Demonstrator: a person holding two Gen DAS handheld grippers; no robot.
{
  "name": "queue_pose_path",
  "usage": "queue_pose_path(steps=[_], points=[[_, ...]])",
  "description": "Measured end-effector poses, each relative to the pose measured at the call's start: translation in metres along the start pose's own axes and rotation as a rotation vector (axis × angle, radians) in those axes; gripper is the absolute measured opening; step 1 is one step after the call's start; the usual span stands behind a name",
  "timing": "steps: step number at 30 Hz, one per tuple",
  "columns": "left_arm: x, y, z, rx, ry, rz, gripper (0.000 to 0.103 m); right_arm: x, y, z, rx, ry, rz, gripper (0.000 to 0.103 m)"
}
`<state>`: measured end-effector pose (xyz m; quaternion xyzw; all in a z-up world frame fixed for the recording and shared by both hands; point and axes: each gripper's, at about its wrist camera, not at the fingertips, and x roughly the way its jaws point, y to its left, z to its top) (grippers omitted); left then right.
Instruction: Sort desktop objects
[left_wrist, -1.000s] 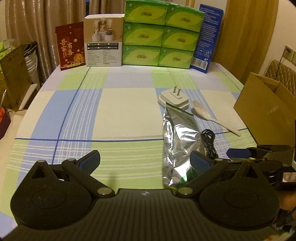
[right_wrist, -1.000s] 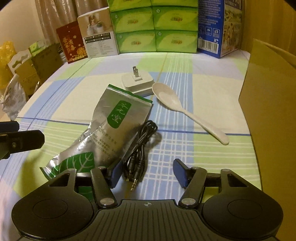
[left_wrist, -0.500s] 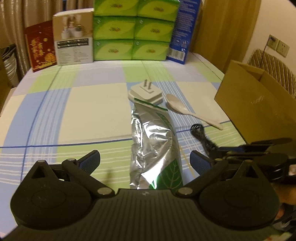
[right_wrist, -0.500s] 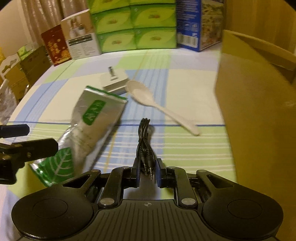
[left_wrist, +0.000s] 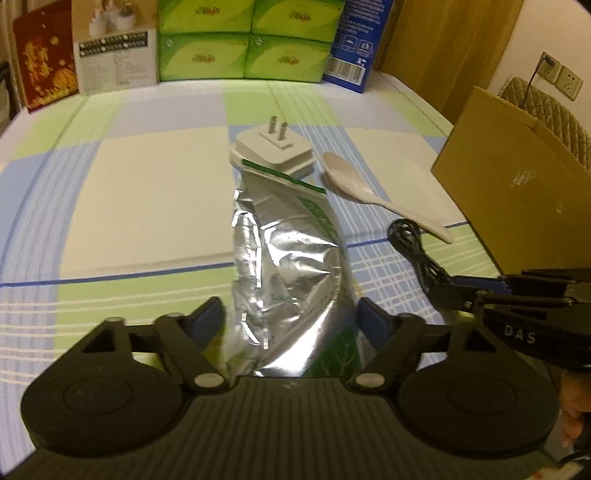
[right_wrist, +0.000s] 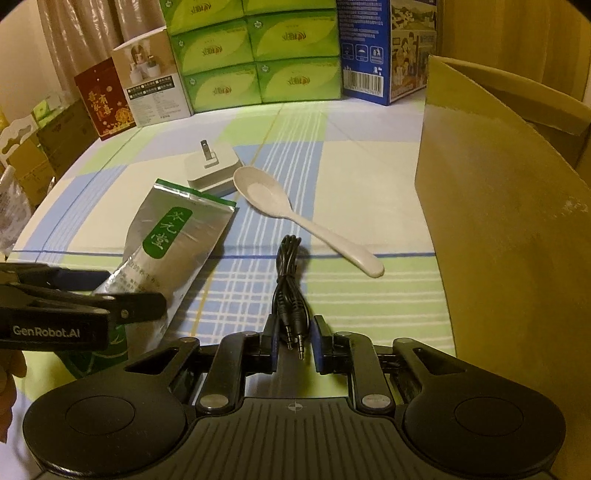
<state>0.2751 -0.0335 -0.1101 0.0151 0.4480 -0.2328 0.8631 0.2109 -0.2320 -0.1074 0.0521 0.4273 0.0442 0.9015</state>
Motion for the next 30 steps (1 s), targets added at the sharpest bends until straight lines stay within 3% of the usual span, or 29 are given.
queue_pose_path(steps=[5,15,17,19,30], points=[[-0.004,-0.003,0.002,0.013,0.004,-0.013,0.051,0.008,-0.004,0.006,0.006,-0.027,0.01,0.037],[-0.01,0.001,0.0,0.008,0.008,0.013,0.048,0.024,0.01,0.01,-0.12,-0.067,0.003,0.037],[-0.011,0.0,-0.001,0.013,0.008,0.016,0.048,0.025,0.016,0.007,-0.154,-0.069,-0.009,0.031],[-0.012,0.0,-0.002,0.014,0.009,0.019,0.048,0.025,0.018,0.006,-0.157,-0.063,-0.012,0.015],[-0.037,-0.01,-0.029,0.002,0.032,0.03,0.046,-0.005,0.011,-0.008,-0.022,0.023,0.047,0.014]])
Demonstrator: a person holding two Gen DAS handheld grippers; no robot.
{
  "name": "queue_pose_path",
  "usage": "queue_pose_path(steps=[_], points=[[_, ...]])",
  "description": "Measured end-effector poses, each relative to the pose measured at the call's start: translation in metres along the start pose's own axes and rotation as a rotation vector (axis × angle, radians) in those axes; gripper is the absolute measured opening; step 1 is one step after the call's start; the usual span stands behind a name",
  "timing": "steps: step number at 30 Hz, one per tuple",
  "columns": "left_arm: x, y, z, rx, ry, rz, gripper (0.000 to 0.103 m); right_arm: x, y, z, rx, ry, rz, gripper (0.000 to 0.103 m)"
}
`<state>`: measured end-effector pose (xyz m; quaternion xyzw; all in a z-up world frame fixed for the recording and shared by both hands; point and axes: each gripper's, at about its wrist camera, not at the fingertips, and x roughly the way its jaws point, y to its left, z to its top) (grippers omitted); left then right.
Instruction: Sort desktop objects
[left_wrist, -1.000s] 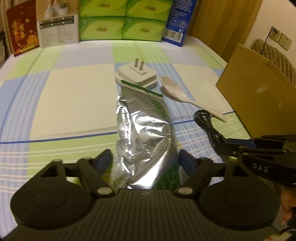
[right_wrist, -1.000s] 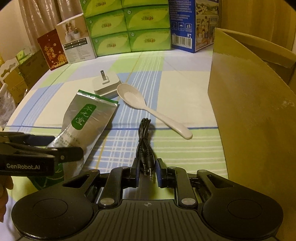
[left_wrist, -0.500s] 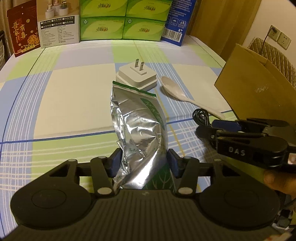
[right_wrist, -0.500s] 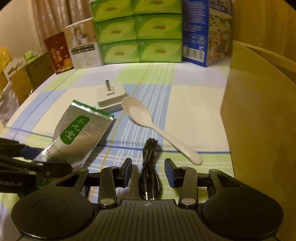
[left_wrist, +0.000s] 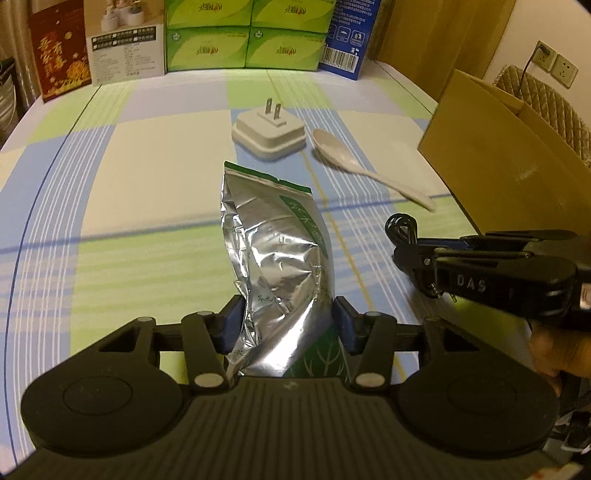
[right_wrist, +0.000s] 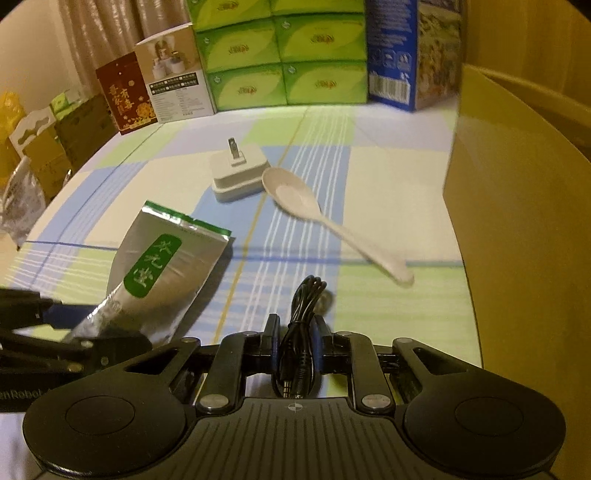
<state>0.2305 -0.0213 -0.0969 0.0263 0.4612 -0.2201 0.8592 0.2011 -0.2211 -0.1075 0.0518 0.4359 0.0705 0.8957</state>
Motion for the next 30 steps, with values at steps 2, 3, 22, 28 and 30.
queue_pose_path(steps=[2,3,22,28,30], points=[[-0.008,-0.002,-0.009,-0.001,0.005,0.004,0.046,-0.012,0.003,-0.007,0.003,0.008,0.01,0.014],[-0.012,-0.003,-0.014,-0.003,0.007,0.008,0.046,-0.018,0.005,-0.011,-0.003,0.01,0.014,0.014],[-0.047,-0.012,-0.068,-0.043,0.005,-0.007,0.062,-0.062,0.026,-0.068,-0.038,0.004,0.006,0.014],[-0.035,-0.022,-0.062,0.03,0.011,0.029,0.069,-0.056,0.026,-0.069,-0.047,0.012,-0.001,0.014],[-0.032,-0.028,-0.062,0.075,0.018,0.054,0.071,-0.054,0.027,-0.069,-0.05,0.013,-0.002,0.014]])
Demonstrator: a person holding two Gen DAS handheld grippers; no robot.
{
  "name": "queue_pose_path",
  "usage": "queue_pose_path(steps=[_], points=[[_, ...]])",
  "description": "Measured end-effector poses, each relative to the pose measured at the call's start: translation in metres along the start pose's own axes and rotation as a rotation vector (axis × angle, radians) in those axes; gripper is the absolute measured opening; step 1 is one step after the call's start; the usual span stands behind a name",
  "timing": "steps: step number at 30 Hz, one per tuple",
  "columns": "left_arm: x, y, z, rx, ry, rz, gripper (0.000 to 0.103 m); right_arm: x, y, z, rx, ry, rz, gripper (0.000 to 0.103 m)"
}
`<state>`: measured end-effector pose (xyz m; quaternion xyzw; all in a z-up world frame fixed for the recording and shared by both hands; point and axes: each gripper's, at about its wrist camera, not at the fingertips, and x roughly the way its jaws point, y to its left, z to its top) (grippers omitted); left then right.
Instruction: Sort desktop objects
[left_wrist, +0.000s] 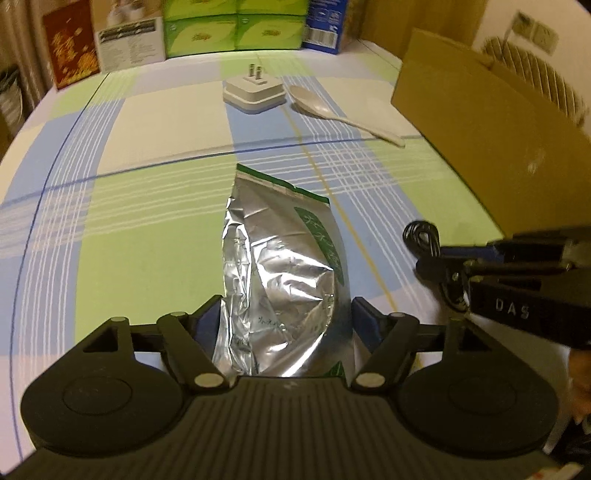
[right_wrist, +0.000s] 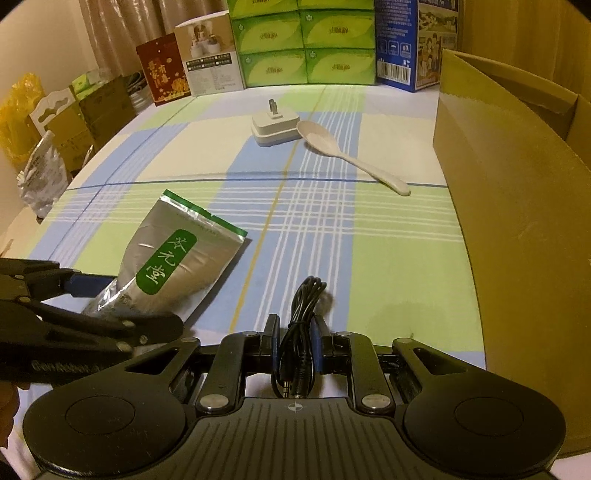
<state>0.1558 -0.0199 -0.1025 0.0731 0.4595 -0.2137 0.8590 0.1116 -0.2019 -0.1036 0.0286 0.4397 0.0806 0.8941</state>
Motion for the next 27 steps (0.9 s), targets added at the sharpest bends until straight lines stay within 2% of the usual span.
queue_pose_path(steps=[4,5,7,9,21,27], points=[[0.005,-0.008,0.001,0.06,0.011,0.039,0.07,0.002,0.001,0.0,-0.015,0.0,-0.003,0.014],[0.005,-0.008,0.002,0.068,0.011,0.04,0.068,0.002,0.001,0.0,-0.017,0.0,-0.002,0.014],[0.004,-0.007,0.003,0.056,0.006,0.026,0.052,0.002,0.0,-0.001,-0.02,-0.001,0.003,0.014],[0.001,-0.004,0.005,0.027,-0.001,0.011,0.047,0.002,-0.001,-0.001,-0.013,-0.002,0.009,0.014],[-0.013,-0.003,0.005,-0.021,-0.033,-0.014,0.046,-0.011,-0.006,0.003,0.035,-0.055,0.025,0.014],[-0.019,0.0,0.004,-0.043,-0.043,-0.016,0.045,-0.022,-0.002,0.003,0.016,-0.084,0.019,0.014]])
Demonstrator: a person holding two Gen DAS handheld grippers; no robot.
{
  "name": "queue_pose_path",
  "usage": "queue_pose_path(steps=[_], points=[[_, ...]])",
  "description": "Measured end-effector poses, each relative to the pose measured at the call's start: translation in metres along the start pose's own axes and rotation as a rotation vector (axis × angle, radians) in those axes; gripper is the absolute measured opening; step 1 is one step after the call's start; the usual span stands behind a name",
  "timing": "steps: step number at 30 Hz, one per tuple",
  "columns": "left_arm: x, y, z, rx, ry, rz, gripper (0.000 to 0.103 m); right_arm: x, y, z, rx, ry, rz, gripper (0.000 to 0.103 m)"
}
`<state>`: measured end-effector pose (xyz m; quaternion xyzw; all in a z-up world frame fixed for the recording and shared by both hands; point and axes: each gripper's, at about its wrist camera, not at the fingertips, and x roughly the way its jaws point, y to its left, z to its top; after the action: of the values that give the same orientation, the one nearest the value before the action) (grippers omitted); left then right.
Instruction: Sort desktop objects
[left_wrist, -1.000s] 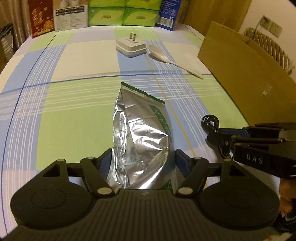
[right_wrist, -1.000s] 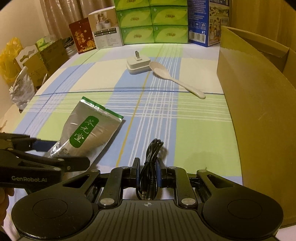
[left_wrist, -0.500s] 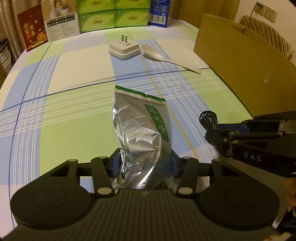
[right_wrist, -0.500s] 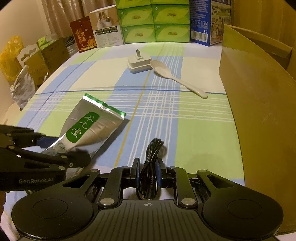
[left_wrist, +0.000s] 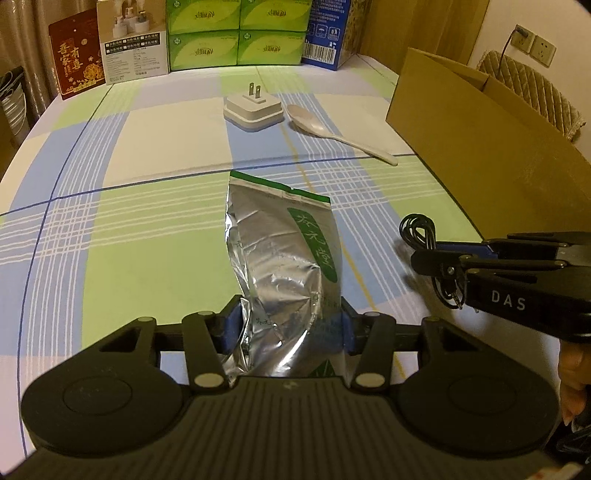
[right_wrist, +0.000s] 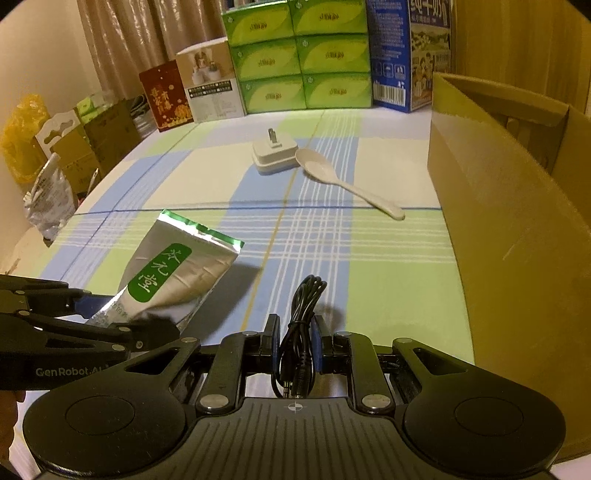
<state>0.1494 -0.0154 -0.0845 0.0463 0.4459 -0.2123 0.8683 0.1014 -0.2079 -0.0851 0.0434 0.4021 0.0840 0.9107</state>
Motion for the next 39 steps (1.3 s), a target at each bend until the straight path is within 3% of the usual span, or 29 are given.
queue_pose_path(steps=[19,39], points=[[-0.064,-0.027,-0.016,-0.134,-0.099,-0.029,0.045,-0.074,0.005,-0.017,0.032,-0.1,-0.014,0.014],[-0.119,-0.097,-0.028,-0.141,-0.183,-0.087,0.045,-0.165,-0.021,-0.028,0.074,-0.214,-0.041,0.014]])
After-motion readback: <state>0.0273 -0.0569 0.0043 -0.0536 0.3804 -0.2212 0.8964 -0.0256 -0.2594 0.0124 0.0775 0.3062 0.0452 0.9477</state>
